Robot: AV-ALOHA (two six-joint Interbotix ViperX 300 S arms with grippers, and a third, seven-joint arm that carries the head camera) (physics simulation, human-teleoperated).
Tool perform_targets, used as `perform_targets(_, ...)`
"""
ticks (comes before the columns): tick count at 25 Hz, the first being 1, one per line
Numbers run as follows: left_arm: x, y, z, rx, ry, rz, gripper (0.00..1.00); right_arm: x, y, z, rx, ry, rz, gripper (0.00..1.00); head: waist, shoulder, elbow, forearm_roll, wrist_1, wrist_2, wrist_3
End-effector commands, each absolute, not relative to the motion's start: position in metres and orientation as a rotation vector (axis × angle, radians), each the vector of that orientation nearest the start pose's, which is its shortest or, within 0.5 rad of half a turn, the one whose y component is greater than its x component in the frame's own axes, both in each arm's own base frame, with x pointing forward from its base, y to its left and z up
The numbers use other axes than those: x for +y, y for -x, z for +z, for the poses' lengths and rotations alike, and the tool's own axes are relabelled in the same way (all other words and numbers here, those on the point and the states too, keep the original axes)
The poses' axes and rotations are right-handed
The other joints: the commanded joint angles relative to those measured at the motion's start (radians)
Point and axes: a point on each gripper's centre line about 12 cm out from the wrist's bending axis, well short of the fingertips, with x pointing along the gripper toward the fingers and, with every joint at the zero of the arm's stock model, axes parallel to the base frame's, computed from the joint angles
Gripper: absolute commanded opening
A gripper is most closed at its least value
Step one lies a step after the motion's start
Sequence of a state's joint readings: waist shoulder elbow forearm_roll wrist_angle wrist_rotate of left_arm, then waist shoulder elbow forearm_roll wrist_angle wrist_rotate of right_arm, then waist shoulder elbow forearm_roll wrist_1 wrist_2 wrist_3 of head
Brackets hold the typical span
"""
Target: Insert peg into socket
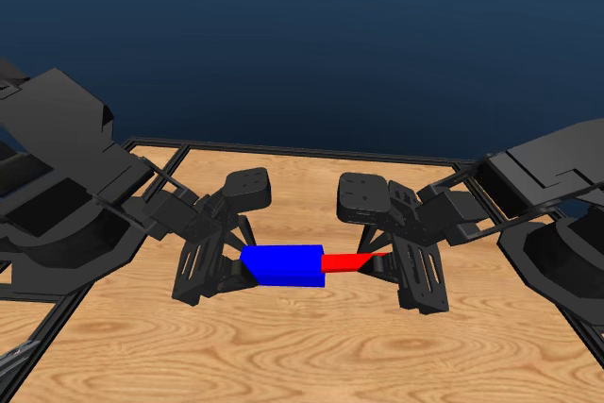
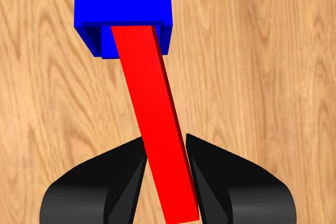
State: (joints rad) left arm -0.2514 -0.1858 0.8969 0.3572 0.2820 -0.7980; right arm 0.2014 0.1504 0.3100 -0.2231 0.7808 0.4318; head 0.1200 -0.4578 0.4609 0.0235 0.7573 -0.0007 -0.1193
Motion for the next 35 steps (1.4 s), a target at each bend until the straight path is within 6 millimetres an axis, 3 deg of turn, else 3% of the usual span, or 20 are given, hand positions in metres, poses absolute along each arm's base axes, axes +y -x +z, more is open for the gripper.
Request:
perform_targets(1, -0.062, -0.3, 0.148, 0.964, 0.247, 0.103, 0.0, 0.06, -0.419, 0.187, 1.194, -0.023, -0.13, 0.0, 0.006, 0.002, -0.011, 0.001, -0.008, -0.004, 0.004)
perform_targets(8, -0.067, -0.318, 0.13, 1.061, 0.251, 0.218, 0.0, 0.062, -0.437, 0.205, 1.287, 0.02, -0.096, 0.0, 0.011, 0.002, -0.012, 0.003, -0.005, -0.007, 0.026)
perform_targets(13, -0.072, -0.324, 0.135, 1.055, 0.251, 0.243, 0.0, 0.069, -0.451, 0.198, 1.306, 0.023, -0.052, 0.0, 0.012, 0.004, -0.014, 0.003, -0.007, -0.006, 0.03)
perform_targets(17, -0.071, -0.319, 0.125, 1.081, 0.24, 0.268, 0.0, 0.07, -0.458, 0.193, 1.3, 0.007, -0.031, 0.0, 0.012, 0.004, -0.014, 0.003, -0.008, -0.007, 0.031)
perform_targets(18, -0.069, -0.319, 0.126, 1.079, 0.248, 0.279, 0.0, 0.069, -0.458, 0.191, 1.301, 0.003, -0.034, 0.92, 0.012, 0.004, -0.014, 0.003, -0.008, -0.007, 0.033)
perform_targets(19, -0.073, -0.321, 0.13, 1.062, 0.251, 0.262, 0.0, 0.068, -0.456, 0.191, 1.302, -0.005, -0.035, 1.0, 0.012, 0.004, -0.015, 0.004, -0.007, -0.006, 0.034)
perform_targets(23, -0.071, -0.316, 0.124, 1.087, 0.242, 0.285, 0.0, 0.064, -0.449, 0.188, 1.306, -0.027, -0.051, 1.0, 0.011, 0.005, -0.015, 0.003, -0.009, -0.005, 0.033)
perform_targets(25, -0.073, -0.319, 0.13, 1.068, 0.251, 0.281, 0.0, 0.059, -0.444, 0.188, 1.3, -0.044, -0.07, 1.0, 0.01, 0.005, -0.016, 0.004, -0.011, -0.003, 0.035)
perform_targets(26, -0.075, -0.32, 0.135, 1.058, 0.254, 0.276, 0.0, 0.057, -0.44, 0.187, 1.303, -0.052, -0.08, 1.0, 0.009, 0.005, -0.016, 0.003, -0.011, -0.002, 0.036)
perform_targets(27, -0.072, -0.316, 0.127, 1.081, 0.246, 0.289, 0.0, 0.055, -0.435, 0.186, 1.306, -0.059, -0.092, 1.0, 0.008, 0.005, -0.016, 0.003, -0.012, -0.002, 0.036)
perform_targets(28, -0.075, -0.32, 0.135, 1.053, 0.257, 0.285, 0.0, 0.055, -0.432, 0.188, 1.299, -0.064, -0.096, 1.0, 0.008, 0.005, -0.016, 0.003, -0.013, -0.002, 0.036)
perform_targets(31, -0.074, -0.314, 0.122, 1.093, 0.233, 0.288, 0.0, 0.045, -0.416, 0.189, 1.299, -0.1, -0.139, 1.0, 0.007, 0.005, -0.016, 0.003, -0.013, -0.002, 0.036)
perform_targets(35, -0.075, -0.315, 0.129, 1.073, 0.264, 0.287, 0.0, 0.043, -0.4, 0.19, 1.295, -0.128, -0.165, 1.0, 0.006, 0.006, -0.017, 0.002, -0.013, -0.003, 0.034)
